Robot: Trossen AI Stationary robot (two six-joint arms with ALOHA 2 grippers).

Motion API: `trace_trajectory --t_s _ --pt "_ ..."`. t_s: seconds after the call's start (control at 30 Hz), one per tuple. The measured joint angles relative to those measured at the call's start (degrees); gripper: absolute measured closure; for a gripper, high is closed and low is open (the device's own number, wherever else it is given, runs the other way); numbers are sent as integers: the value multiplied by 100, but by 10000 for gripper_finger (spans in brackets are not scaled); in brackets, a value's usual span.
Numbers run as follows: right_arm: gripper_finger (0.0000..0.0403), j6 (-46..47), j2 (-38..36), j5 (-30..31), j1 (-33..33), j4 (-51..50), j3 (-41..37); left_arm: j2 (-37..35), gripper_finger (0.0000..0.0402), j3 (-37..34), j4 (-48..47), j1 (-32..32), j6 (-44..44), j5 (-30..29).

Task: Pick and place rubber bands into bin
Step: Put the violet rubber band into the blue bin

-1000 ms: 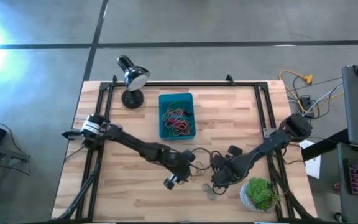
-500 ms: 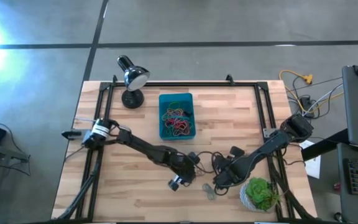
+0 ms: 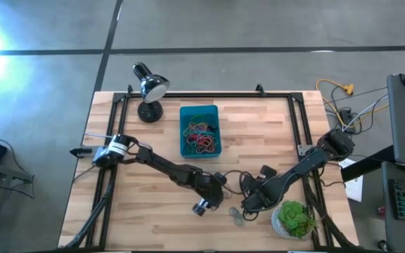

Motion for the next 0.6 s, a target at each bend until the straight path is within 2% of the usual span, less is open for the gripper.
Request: trace_trajectory --t_s 0.5,0.6 --pt "339 70 2 2 0 5 132 -1 284 -5 -460 226 -998 229" --pt "339 61 2 7 0 13 168 -2 297 -27 -502 228 -1011 223"
